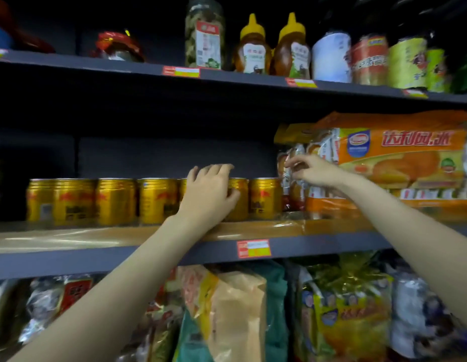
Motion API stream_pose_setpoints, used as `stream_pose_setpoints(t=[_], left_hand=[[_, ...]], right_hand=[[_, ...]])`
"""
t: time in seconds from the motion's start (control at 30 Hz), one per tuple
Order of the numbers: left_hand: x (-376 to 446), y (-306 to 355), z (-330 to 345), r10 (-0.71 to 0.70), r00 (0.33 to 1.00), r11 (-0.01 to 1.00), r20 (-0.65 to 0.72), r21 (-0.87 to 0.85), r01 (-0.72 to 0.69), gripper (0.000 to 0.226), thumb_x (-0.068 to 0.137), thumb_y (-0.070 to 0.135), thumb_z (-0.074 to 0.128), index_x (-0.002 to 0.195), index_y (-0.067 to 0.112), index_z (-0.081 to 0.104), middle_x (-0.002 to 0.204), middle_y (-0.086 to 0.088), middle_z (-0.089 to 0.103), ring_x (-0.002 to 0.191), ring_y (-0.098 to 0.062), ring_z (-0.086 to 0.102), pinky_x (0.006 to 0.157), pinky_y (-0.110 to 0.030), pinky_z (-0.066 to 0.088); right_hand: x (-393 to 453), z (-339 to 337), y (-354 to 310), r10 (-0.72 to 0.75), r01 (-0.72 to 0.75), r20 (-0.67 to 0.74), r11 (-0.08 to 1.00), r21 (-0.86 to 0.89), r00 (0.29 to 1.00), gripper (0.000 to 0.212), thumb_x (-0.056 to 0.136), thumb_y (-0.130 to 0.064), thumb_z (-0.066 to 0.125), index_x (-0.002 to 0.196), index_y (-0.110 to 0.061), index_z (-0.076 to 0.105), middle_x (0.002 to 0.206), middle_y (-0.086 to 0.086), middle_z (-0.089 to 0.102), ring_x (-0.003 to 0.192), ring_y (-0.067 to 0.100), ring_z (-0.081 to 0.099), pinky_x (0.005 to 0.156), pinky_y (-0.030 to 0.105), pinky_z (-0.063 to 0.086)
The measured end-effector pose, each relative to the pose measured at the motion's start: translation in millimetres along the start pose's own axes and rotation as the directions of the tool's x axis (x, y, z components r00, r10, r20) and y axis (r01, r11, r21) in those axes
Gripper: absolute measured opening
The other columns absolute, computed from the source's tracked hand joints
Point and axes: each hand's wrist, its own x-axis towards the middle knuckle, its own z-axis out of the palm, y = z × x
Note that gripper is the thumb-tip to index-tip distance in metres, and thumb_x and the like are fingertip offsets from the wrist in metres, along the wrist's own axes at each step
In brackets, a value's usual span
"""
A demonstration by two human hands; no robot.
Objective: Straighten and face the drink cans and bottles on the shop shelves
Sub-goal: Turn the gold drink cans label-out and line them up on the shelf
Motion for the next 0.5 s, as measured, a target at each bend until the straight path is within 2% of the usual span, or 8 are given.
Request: stream_pose_setpoints(t=[0.07,0.13,0.17,0.23,0.27,0.33,0.4,0.5], left_hand=[[12,20,10,0.002,1.000,1.000,0.020,0.031,-0.002,0.048,0.095,0.036,0.040,0.140,0.022,0.034,0.142,0.001,0.043,0.135,-0.018,0.033,0.114,-0.039,0.008],[21,33,19,0.016,0.998,0.999,0.056,0.049,-0.018,0.047,0.096,0.040,0.036,0.141,0.027,0.033,0.141,0.002,0.044,0.134,-0.020,0.034,0.114,-0.042,0.007],[23,37,22,0.019,0.997,0.998,0.080,0.064,-0.024,0.046,0.097,0.042,0.033,0.141,0.030,0.032,0.141,0.003,0.044,0.134,-0.021,0.033,0.114,-0.044,0.008],[25,39,23,-0.002,0.991,0.995,0.133,0.099,-0.011,0.044,0.097,0.046,0.030,0.139,0.033,0.035,0.141,0.005,0.044,0.134,-0.021,0.031,0.114,-0.044,0.010],[25,39,23,-0.021,0.988,0.994,0.156,0.113,0.003,0.044,0.096,0.048,0.029,0.138,0.033,0.037,0.140,0.006,0.044,0.134,-0.020,0.031,0.113,-0.044,0.012],[26,38,21,-0.048,0.982,0.990,0.181,0.140,0.023,0.045,0.095,0.052,0.029,0.135,0.033,0.039,0.136,0.006,0.046,0.131,-0.019,0.034,0.112,-0.044,0.017],[28,39,20,-0.066,0.980,0.984,0.190,0.176,0.033,0.046,0.094,0.055,0.029,0.133,0.033,0.040,0.133,0.007,0.047,0.128,-0.018,0.037,0.111,-0.043,0.021],[29,42,20,-0.087,0.977,0.977,0.196,0.211,0.045,0.048,0.093,0.057,0.028,0.133,0.034,0.038,0.133,0.008,0.045,0.128,-0.018,0.036,0.110,-0.042,0.022]], right_hand=[[12,-2,11,-0.005,0.019,0.119,0.993,-0.117,0.993,0.045,0.091,0.004,0.047,0.132,-0.016,0.047,0.131,0.016,0.052,0.103,0.030,0.059,0.088,0.036,0.052],[26,-1,13,-0.010,0.067,0.224,0.966,-0.249,0.975,0.061,0.092,0.005,0.042,0.147,-0.015,0.029,0.145,0.014,0.040,0.091,0.014,0.056,0.070,0.011,0.051],[33,1,12,-0.009,0.092,0.265,0.948,-0.303,0.964,0.066,0.091,0.006,0.040,0.150,-0.016,0.022,0.151,0.013,0.032,0.098,0.013,0.055,0.070,0.007,0.047],[49,8,13,0.015,0.121,0.332,0.914,-0.386,0.943,0.071,0.091,0.005,0.039,0.152,-0.018,0.012,0.157,0.010,0.019,0.131,0.023,0.041,0.094,0.021,0.042],[57,11,13,0.030,0.130,0.357,0.901,-0.414,0.934,0.071,0.092,0.004,0.039,0.153,-0.018,0.010,0.158,0.009,0.015,0.138,0.026,0.031,0.101,0.027,0.038],[71,17,14,0.077,0.116,0.376,0.879,-0.463,0.924,0.069,0.093,0.002,0.040,0.153,-0.016,0.009,0.159,0.009,0.012,0.141,0.027,0.027,0.102,0.030,0.038],[85,26,16,0.117,0.099,0.384,0.861,-0.499,0.916,0.066,0.094,0.000,0.042,0.152,-0.012,0.012,0.158,0.011,0.016,0.138,0.029,0.032,0.103,0.033,0.040],[105,41,25,0.134,0.090,0.393,0.860,-0.502,0.910,0.053,0.089,-0.003,0.046,0.142,-0.009,0.038,0.144,0.015,0.041,0.123,0.031,0.050,0.100,0.041,0.046]])
